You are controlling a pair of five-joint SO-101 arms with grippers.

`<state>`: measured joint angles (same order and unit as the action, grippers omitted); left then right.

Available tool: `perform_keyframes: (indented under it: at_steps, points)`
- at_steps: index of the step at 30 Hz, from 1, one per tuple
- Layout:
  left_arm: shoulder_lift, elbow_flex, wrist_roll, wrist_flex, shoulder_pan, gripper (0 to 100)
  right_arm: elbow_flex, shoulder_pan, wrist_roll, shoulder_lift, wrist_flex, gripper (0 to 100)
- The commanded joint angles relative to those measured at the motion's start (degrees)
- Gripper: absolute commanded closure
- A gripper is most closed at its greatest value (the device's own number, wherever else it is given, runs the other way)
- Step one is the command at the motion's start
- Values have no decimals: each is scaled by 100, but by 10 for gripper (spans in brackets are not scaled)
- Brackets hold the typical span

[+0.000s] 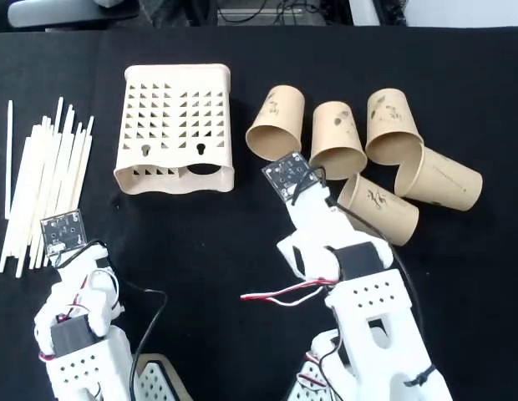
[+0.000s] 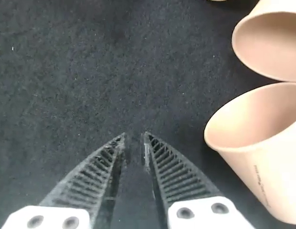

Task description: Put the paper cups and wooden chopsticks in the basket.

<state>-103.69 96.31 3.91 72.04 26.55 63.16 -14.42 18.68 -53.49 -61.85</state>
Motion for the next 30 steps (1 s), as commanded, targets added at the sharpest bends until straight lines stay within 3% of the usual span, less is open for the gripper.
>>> perform_keyframes:
  at_steps: [1,11,26,30]
  points:
    - [-53,101,-26,70,4,970,-84,-35,53,13,105,933]
    - [-53,101,-26,70,40,970,-110,1134,53,13,123,934]
    - [-53,101,-26,70,40,970,-136,1046,97,22,97,927]
    - [-53,101,-26,70,31,970,-479,747,686,57,88,760]
